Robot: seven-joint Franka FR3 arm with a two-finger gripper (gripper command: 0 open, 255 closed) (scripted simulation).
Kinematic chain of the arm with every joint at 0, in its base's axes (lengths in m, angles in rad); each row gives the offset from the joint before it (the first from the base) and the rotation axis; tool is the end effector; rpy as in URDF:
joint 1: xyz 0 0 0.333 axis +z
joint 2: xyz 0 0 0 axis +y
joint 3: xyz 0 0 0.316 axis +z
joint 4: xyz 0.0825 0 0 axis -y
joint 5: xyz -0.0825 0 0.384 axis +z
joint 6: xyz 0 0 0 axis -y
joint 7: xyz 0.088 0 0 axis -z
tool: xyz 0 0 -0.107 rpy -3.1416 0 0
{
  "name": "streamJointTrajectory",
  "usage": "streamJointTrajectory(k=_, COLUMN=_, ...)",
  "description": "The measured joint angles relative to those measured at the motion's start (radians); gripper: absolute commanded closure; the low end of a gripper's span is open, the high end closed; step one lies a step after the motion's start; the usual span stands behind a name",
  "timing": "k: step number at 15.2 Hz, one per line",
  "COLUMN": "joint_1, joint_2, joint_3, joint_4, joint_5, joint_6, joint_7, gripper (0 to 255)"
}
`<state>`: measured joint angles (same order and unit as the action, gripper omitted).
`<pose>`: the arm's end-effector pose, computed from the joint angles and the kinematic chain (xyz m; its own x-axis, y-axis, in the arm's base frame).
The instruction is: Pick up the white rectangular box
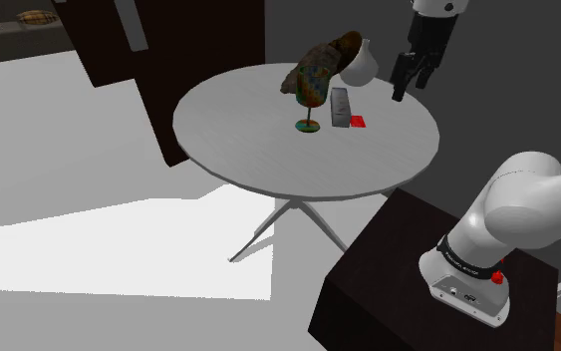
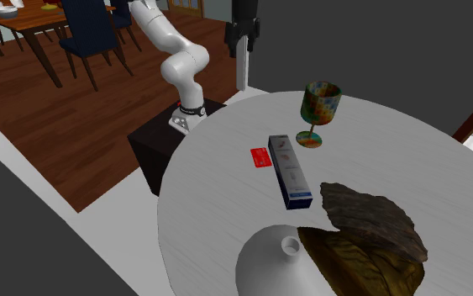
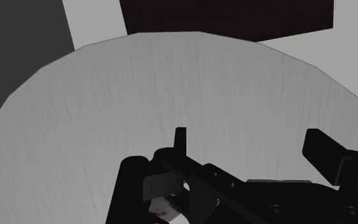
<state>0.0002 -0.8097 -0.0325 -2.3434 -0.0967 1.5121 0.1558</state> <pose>0.2940 -0.0236 0.5986 0.9833 -0.1817 -0.0101 -0.1805 -0.9807 0.0755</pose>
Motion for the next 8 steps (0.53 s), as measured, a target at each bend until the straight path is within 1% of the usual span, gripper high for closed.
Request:
streamJointTrajectory(k=2, joint_1=-0.003, joint_2=0.015, joint_3=-0.004, joint_4=0.003, joint_5=-0.001, joint_6=0.012, joint_7=0.003, gripper=0)
streamJointTrajectory(k=6, joint_1=-0.027, joint_2=0.122, joint_3=-0.028, joint_4=0.023, joint_5=-0.006, joint_6=0.102, joint_7=0.029, gripper=0)
streamJointTrajectory(k=8, joint_1=-0.04, joint_2=0.201, joint_3=-0.048, joint_4=0.049, joint_5=-0.009, joint_6=0.157, joint_7=0.037, gripper=0)
